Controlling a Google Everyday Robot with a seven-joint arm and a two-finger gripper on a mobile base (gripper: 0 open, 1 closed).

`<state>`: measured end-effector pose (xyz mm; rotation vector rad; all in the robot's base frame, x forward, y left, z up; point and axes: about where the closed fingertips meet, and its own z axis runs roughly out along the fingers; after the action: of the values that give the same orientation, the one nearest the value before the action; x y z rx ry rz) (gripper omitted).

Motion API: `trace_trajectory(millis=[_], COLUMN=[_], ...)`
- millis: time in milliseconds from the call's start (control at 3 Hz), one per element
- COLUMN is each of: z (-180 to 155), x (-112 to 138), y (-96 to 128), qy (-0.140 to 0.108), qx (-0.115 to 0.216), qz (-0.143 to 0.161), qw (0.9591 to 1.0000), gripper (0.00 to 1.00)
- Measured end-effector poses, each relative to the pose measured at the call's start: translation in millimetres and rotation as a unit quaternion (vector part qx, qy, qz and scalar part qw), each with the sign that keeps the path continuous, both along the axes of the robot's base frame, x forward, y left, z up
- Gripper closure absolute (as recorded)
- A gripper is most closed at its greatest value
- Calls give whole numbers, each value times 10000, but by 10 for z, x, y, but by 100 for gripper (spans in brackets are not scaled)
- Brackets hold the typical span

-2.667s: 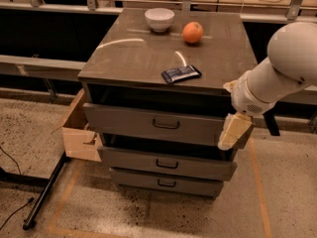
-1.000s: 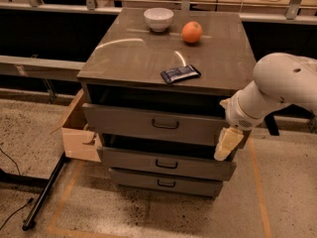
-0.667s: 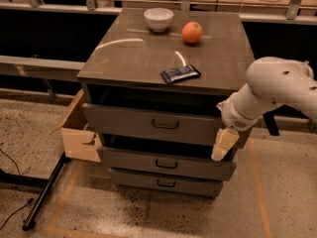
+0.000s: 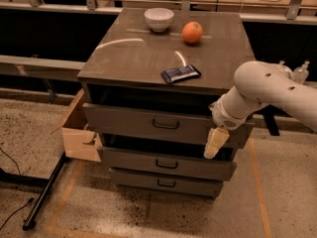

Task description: Open top drawer

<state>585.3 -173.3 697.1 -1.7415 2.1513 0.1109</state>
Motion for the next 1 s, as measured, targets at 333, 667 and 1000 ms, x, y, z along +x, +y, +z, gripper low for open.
trace_trajectory(millis=[333, 667, 1000], z=[-102, -154, -143], x=[47, 44, -30], y=[47, 51, 33], qy=[74, 128, 199], qx=[-15, -13, -3], qz=[36, 67, 73], qw=[10000, 9999, 9998], gripper=[18, 42, 64])
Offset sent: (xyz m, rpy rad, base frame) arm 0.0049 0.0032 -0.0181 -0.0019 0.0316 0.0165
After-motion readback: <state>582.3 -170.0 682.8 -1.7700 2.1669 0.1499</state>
